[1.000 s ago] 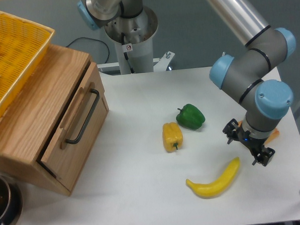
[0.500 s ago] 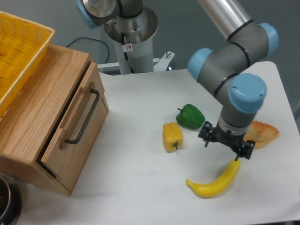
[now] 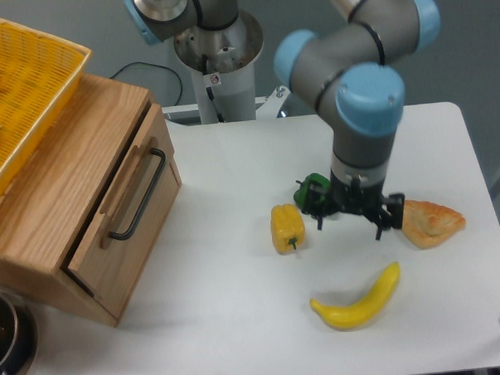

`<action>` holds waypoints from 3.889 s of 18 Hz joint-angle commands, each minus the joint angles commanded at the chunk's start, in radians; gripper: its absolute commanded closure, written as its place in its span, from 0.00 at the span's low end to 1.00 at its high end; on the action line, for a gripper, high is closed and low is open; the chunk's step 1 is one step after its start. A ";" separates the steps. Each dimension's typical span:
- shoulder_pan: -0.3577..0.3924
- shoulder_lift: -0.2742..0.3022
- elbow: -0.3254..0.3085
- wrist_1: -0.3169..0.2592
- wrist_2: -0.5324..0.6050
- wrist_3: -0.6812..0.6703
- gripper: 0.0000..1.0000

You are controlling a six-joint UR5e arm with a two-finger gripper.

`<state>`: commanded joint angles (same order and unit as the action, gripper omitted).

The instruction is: Slide the top drawer open

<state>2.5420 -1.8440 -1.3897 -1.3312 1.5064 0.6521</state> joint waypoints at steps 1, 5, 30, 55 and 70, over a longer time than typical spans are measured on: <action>-0.023 0.017 -0.002 -0.020 -0.003 -0.017 0.00; -0.115 0.063 -0.008 -0.040 -0.008 -0.117 0.00; -0.209 0.000 0.000 -0.152 -0.112 -0.275 0.00; -0.278 0.017 -0.020 -0.207 -0.143 -0.267 0.00; -0.285 0.012 -0.035 -0.206 -0.134 -0.261 0.00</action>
<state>2.2565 -1.8316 -1.4250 -1.5370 1.3728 0.3912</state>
